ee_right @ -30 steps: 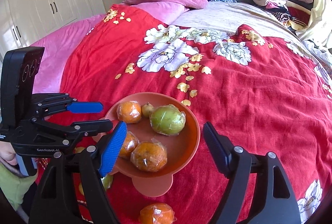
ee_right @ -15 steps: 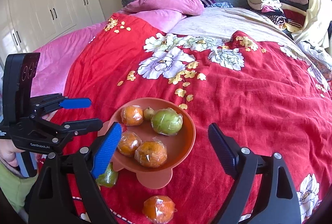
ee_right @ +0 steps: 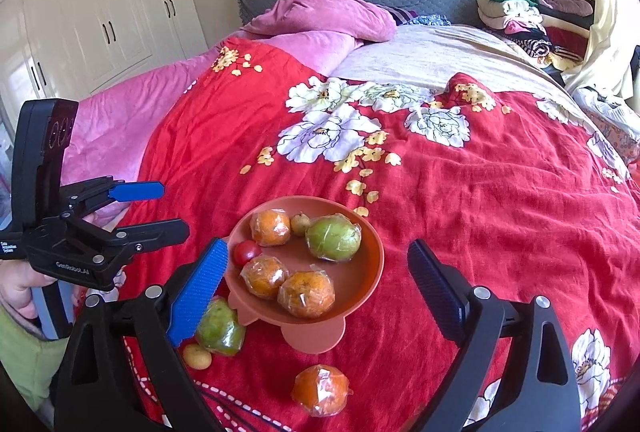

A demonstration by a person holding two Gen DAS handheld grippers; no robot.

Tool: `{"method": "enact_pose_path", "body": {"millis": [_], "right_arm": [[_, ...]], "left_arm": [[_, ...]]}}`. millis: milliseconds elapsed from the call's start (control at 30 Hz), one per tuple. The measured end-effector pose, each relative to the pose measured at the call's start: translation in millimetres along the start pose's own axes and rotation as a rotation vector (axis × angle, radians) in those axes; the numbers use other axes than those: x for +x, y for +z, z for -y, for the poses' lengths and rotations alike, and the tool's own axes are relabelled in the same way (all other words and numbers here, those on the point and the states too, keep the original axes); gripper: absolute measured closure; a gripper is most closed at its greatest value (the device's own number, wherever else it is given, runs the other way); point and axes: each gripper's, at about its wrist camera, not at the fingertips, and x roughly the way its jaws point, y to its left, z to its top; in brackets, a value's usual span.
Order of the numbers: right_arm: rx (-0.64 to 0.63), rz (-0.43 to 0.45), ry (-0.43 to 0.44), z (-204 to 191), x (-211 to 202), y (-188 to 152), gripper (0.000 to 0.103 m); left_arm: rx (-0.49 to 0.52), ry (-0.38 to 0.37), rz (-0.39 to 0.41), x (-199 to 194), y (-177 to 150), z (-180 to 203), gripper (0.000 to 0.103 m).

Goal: Organize fruits
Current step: 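Pull both open tools back from the bowl toward the remaining fruit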

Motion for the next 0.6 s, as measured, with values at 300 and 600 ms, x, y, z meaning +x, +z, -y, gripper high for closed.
{"method": "enact_pose_path", "body": {"millis": [300, 600], "right_arm": [[-0.014, 0.019, 0.001, -8.6, -12.9, -1.8, 0.01], [-0.02, 0.033, 0.004, -17.9, -28.6, -9.0, 0.009]], "left_arm": [[-0.005, 0.012, 0.014, -11.7, -1.1, 1.9, 0.01], [-0.002, 0.024, 0.018, -23.1, -5.3, 3.9, 0.01]]}}
